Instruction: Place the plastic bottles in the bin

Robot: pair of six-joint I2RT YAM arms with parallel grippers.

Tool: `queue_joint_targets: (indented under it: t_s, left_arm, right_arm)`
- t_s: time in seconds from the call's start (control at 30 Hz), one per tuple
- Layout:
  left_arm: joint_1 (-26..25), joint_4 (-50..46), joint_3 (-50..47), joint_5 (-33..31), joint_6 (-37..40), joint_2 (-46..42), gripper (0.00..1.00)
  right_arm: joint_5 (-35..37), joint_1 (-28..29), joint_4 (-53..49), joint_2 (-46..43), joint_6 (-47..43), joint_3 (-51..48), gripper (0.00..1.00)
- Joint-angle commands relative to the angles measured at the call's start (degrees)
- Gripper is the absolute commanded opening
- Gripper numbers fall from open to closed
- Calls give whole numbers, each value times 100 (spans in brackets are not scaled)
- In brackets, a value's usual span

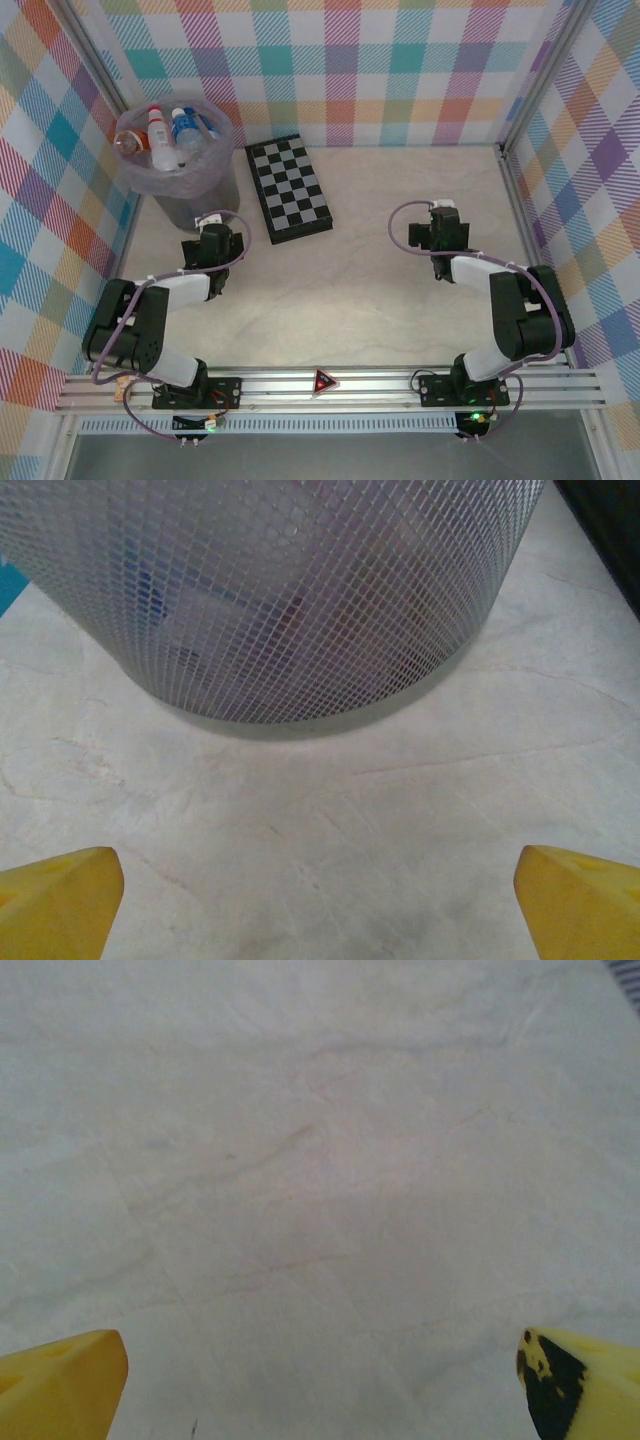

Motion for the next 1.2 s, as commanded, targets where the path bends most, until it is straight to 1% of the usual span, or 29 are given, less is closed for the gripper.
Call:
queue_joint_targets:
  t_s: [0.0,0.03,0.07,0.13,0.17,0.2,0.23,0.37,0.4,0.43,0.47,0.53,0.57,0.6,0.63,0.67,0.7,0.73,0.77,0.83,0.87,0.9,1.17]
  left_arm:
    - [125,753,113,202,225,135,100]
    - [152,931,71,258,265,165,100]
    - [197,853,99,337,221,186,100]
    - [259,1178,-36,474,185,308,100]
    - [278,1514,-148,465,233,380,100]
    - [283,1409,-176,522,181,316,100]
    - [311,1613,-276,590,183,314,100]
    - [391,2353,-682,939,193,352,100]
    - [431,2896,-854,933,201,541,100]
    - [437,2958,-871,925,186,575,100]
    - [437,2568,-793,937,140,458,100]
    - [434,2815,-825,925,171,531,100]
    - [434,2670,-810,930,143,489,100]
    - [433,2757,-820,930,153,515,100]
    - [443,2751,-815,925,168,516,100]
    - [443,2716,-809,928,150,503,100]
    - [444,2757,-821,926,159,514,100]
    - [445,2738,-822,923,159,514,100]
    - [443,2733,-811,922,154,505,100]
    - [442,2729,-813,925,154,508,100]
    - [438,2738,-809,928,151,514,100]
    - [446,2738,-809,925,156,514,100]
    - [437,2756,-820,922,160,514,100]
  right_arm:
    - [-131,-123,991,142,-224,-229,100]
    - [-143,-183,1068,195,-163,-261,100]
    - [-231,-246,1015,154,-81,-263,99]
    - [-273,-306,1405,29,-32,-535,99]
    - [-273,-303,1621,-39,-25,-683,99]
    - [-265,-319,1794,-101,-6,-814,99]
    - [-277,-331,1968,-136,17,-903,100]
    - [-402,-406,2078,-175,72,-989,99]
    - [-446,-427,2104,-188,103,-1019,99]
    - [-520,-488,2181,-200,138,-1079,99]
    - [-626,-556,2216,-216,175,-1103,100]
    - [-861,-613,2208,-185,163,-1091,100]
    - [-960,-650,2187,-182,165,-1083,99]
    - [-1084,-680,2261,-192,156,-1136,99]
    - [-1301,-715,2462,-160,128,-1249,100]
    - [-1417,-786,3204,56,128,-1516,100]
    - [-1191,-783,3487,134,189,-1597,99]
    - [-1204,-808,2889,-58,306,-1480,99]
    - [-1188,-814,3310,82,232,-1560,100]
    - [-1201,-810,3027,-21,270,-1494,99]
    - [-1189,-814,3233,61,250,-1530,100]
    - [-1195,-815,3055,-1,265,-1505,100]
    - [-1203,-813,3108,-10,252,-1526,100]
